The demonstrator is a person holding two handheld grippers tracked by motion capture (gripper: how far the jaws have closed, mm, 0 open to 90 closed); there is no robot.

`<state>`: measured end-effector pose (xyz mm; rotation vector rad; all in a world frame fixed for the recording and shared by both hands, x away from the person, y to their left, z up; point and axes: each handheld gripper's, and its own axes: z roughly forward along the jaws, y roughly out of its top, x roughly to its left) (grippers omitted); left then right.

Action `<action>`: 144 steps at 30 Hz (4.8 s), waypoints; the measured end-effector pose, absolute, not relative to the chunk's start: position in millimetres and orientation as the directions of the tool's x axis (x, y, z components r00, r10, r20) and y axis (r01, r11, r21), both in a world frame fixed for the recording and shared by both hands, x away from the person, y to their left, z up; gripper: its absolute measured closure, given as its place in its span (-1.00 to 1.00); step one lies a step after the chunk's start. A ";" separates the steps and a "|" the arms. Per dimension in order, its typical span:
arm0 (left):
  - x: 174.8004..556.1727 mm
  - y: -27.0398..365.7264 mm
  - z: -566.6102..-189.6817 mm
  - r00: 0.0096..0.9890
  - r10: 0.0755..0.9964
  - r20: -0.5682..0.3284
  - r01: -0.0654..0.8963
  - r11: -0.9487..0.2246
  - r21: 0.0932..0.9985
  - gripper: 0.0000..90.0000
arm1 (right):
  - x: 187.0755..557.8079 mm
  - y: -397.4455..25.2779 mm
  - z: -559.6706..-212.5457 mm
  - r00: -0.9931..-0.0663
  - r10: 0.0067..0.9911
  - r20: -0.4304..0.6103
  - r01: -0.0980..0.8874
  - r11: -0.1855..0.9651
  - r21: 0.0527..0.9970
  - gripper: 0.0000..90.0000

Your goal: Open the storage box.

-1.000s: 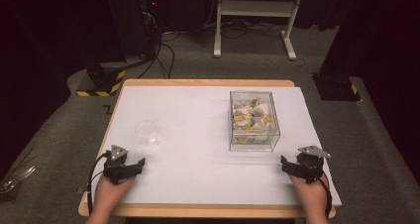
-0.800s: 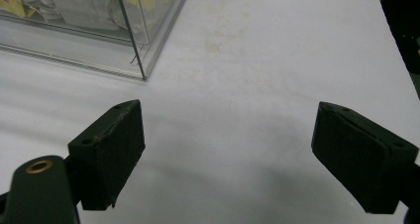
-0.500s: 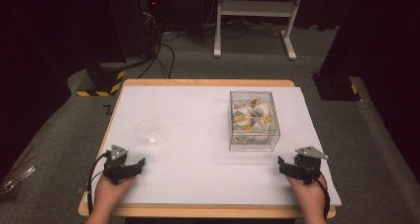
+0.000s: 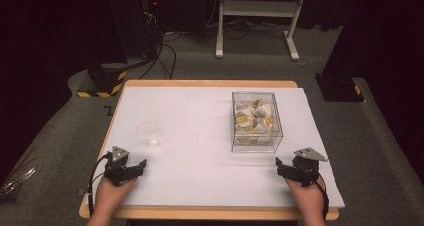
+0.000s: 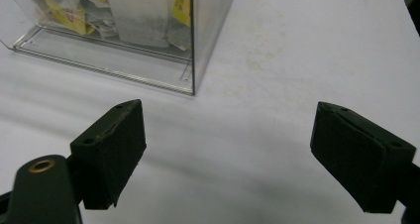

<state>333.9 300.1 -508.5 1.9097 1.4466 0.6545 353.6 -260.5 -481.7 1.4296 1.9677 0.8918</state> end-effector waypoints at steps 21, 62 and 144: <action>334.2 300.4 -508.5 0.271 0.962 0.007 0.640 -0.186 0.745 -0.48 | 347.0 -225.1 -477.3 -0.353 0.935 -0.031 0.561 0.238 0.793 -0.65; 334.3 300.6 -508.5 0.276 0.961 0.006 0.640 -0.189 0.745 -0.48 | 363.8 -166.5 -457.4 -0.272 0.961 -0.055 0.525 0.196 0.828 -0.62; 334.1 300.6 -508.4 0.278 0.961 0.005 0.643 -0.189 0.742 -0.49 | 331.8 -144.9 -453.6 -0.150 0.987 -0.051 0.506 0.121 0.854 -0.28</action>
